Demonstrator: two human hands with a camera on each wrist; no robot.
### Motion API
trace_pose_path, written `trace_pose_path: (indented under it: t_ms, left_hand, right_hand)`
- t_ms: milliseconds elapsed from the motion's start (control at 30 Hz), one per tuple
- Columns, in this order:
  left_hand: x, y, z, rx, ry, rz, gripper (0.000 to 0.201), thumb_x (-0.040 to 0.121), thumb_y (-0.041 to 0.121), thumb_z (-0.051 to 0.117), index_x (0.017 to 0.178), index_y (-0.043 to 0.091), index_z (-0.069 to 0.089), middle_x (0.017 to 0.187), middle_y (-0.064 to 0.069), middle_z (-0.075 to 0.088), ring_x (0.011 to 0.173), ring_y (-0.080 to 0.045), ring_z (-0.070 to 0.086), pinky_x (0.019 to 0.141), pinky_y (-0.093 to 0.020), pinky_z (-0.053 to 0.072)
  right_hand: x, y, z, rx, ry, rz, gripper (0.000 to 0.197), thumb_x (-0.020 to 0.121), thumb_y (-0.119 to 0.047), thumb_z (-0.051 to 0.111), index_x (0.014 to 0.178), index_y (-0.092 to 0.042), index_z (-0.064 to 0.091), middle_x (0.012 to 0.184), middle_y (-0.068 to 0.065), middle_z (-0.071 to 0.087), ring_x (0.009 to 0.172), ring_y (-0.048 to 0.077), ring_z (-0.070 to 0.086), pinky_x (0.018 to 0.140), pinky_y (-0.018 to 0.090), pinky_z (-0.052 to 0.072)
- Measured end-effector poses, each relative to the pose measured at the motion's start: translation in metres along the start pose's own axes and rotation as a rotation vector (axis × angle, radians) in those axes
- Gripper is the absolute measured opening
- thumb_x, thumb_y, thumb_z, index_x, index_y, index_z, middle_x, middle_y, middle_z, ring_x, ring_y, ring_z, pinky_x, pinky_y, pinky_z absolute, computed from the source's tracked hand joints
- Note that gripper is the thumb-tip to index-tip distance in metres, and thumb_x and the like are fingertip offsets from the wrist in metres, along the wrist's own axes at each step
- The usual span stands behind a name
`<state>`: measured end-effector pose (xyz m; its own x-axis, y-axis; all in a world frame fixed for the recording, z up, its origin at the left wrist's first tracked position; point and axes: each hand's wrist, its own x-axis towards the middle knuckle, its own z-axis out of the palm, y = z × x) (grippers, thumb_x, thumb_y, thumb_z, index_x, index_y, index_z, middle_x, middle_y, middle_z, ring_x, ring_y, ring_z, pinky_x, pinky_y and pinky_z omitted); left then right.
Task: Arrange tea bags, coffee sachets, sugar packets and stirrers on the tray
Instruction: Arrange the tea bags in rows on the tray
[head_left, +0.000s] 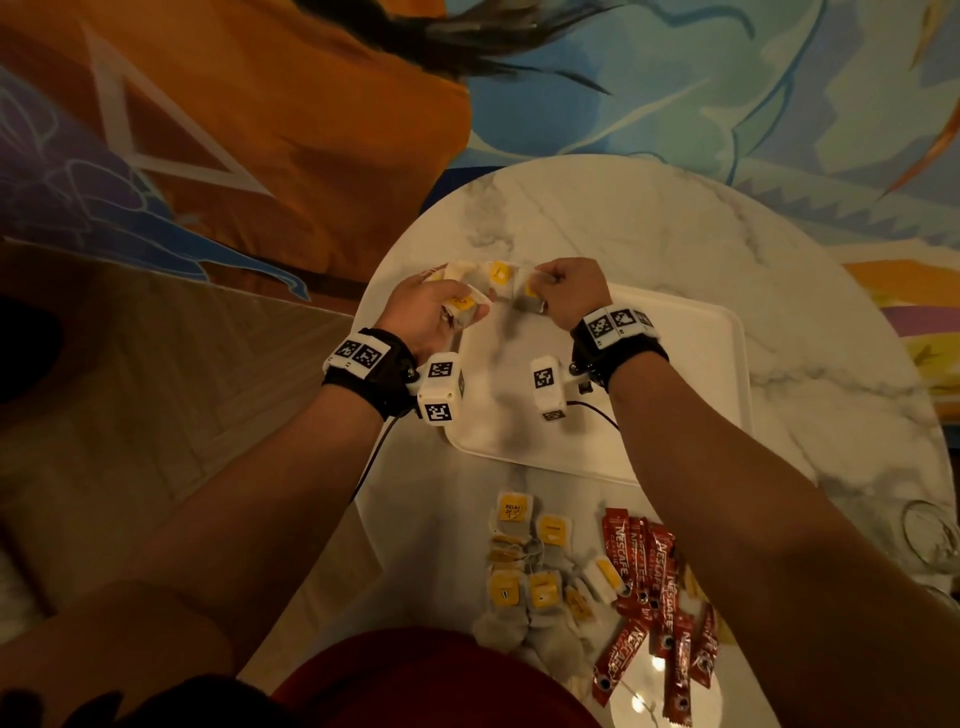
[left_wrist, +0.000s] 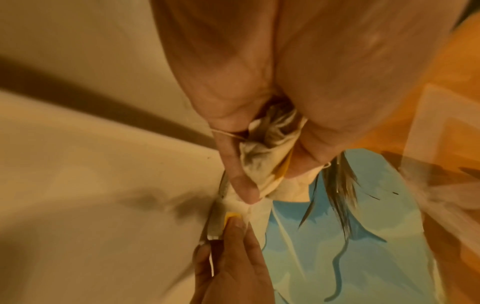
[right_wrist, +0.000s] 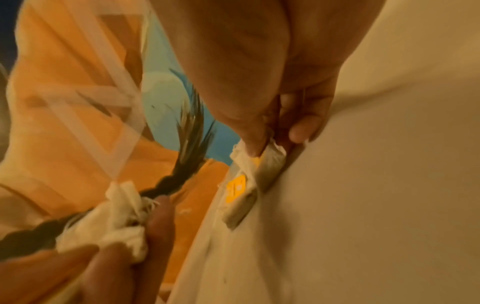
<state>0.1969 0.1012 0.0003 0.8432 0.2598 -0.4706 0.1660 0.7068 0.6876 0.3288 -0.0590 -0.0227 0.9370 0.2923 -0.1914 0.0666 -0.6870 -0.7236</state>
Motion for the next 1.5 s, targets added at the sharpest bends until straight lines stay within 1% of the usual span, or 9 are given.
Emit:
trace_pose_path:
  t_ms: [200,333,500,600,767,933,1100,1300,1500]
  left_hand:
    - [0.007,-0.001,0.001,-0.018,0.049,-0.059,0.009,0.096,-0.001,0.052,0.098,0.002,0.06,0.099,-0.021,0.064,0.09,-0.033,0.068,0.062,-0.03,0.06]
    - [0.012,-0.001,-0.001,0.014,-0.014,-0.079,0.005,0.098,0.007,0.056,0.099,0.008,0.061,0.084,-0.01,0.072,0.077,-0.022,0.072,0.063,-0.028,0.06]
    - [0.017,-0.004,-0.004,0.047,-0.03,-0.072,0.021,0.097,0.014,0.063,0.118,0.011,0.063,0.097,-0.008,0.072,0.078,-0.018,0.072,0.061,-0.027,0.058]
    - [0.02,-0.007,-0.003,0.065,-0.039,-0.043,0.026,0.096,0.014,0.065,0.121,0.009,0.064,0.103,-0.01,0.071,0.083,-0.019,0.071,0.066,-0.028,0.058]
    - [0.021,-0.012,0.003,0.072,-0.104,-0.029,0.036,0.096,0.009,0.064,0.131,0.003,0.06,0.108,-0.014,0.069,0.09,-0.022,0.069,0.073,-0.032,0.058]
    - [0.023,-0.011,0.01,0.093,-0.143,-0.048,0.031,0.098,0.013,0.061,0.129,0.008,0.06,0.104,-0.01,0.069,0.087,-0.02,0.069,0.069,-0.032,0.058]
    - [0.026,-0.01,0.016,0.077,-0.091,-0.116,0.023,0.096,0.028,0.065,0.112,0.012,0.066,0.101,-0.009,0.07,0.083,-0.02,0.068,0.063,-0.031,0.058]
    - [0.026,-0.006,0.022,0.201,-0.171,-0.115,0.019,0.101,0.032,0.057,0.094,0.017,0.067,0.082,-0.002,0.073,0.071,-0.012,0.067,0.066,-0.026,0.054]
    - [0.03,-0.003,0.02,0.239,-0.14,-0.071,0.023,0.098,0.017,0.06,0.118,0.007,0.065,0.094,-0.009,0.07,0.074,-0.016,0.067,0.064,-0.027,0.055]
  right_hand:
    - [0.001,-0.015,0.008,-0.124,0.039,-0.048,0.023,0.09,-0.02,0.07,0.11,-0.011,0.077,0.113,0.009,0.074,0.106,0.024,0.067,0.094,0.024,0.048]
    - [-0.001,-0.018,0.014,-0.117,0.07,-0.063,0.018,0.088,-0.016,0.071,0.105,-0.013,0.078,0.11,0.007,0.074,0.105,0.023,0.067,0.091,0.023,0.048]
    - [-0.01,-0.024,0.0,-0.113,0.13,-0.142,0.018,0.091,-0.024,0.068,0.104,-0.015,0.075,0.106,0.003,0.074,0.097,0.019,0.067,0.09,0.027,0.051]
    - [-0.023,-0.034,-0.008,0.115,0.101,-0.167,0.024,0.094,-0.033,0.061,0.096,-0.015,0.076,0.093,0.001,0.075,0.085,0.021,0.071,0.079,0.034,0.056]
    - [-0.049,-0.045,-0.015,0.354,-0.093,-0.231,0.01,0.095,-0.018,0.068,0.1,-0.013,0.074,0.079,-0.003,0.07,0.065,0.009,0.065,0.062,0.023,0.054]
    - [-0.047,-0.035,-0.015,0.338,0.046,-0.218,0.01,0.09,-0.016,0.069,0.097,-0.012,0.074,0.084,0.002,0.072,0.075,0.019,0.069,0.072,0.037,0.06]
    - [-0.057,-0.033,-0.014,0.152,0.278,-0.354,0.005,0.09,-0.023,0.069,0.093,-0.02,0.071,0.088,-0.003,0.07,0.079,0.012,0.065,0.077,0.035,0.057]
    - [-0.073,-0.029,-0.005,-0.044,0.145,-0.499,0.017,0.091,-0.017,0.064,0.104,-0.017,0.076,0.098,0.008,0.067,0.093,0.026,0.063,0.085,0.044,0.052]
    - [-0.079,-0.027,-0.012,0.217,0.138,-0.401,0.016,0.091,-0.024,0.064,0.1,-0.016,0.075,0.098,-0.001,0.071,0.092,0.013,0.067,0.084,0.027,0.053]
